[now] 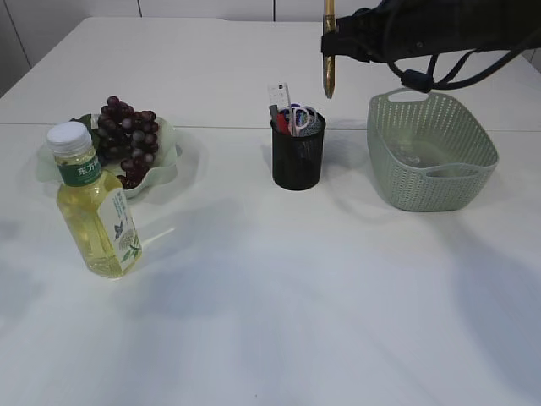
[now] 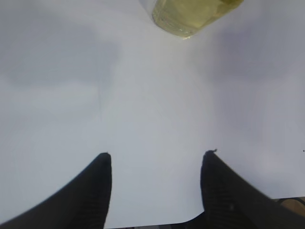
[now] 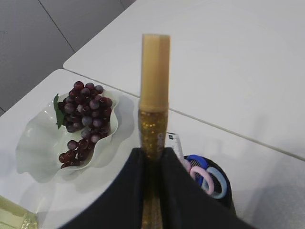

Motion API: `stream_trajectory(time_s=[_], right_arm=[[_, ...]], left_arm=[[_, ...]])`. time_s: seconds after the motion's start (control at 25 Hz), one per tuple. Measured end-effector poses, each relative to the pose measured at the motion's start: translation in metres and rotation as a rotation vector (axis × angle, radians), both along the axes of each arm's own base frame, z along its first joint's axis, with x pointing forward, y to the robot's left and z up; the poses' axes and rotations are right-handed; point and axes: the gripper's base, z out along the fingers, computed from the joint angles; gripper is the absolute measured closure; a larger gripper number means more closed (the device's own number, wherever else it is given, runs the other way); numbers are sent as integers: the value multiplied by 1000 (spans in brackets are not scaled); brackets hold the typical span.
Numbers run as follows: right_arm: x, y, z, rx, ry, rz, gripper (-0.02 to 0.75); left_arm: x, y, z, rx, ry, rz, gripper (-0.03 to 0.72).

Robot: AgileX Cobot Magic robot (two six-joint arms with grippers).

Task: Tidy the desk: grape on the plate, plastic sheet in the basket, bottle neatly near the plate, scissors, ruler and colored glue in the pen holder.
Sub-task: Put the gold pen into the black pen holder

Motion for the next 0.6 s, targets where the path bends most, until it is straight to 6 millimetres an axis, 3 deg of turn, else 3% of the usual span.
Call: stream_trajectory(time_s=[0.36,0.6], right_arm=[[26,6,-50,38,-118,34,663],[34,8,-80,24,-93,65,663]], left_arm=[[0,0,0,0,0,0,253],[1,0,0,-1,-12,2,253]])
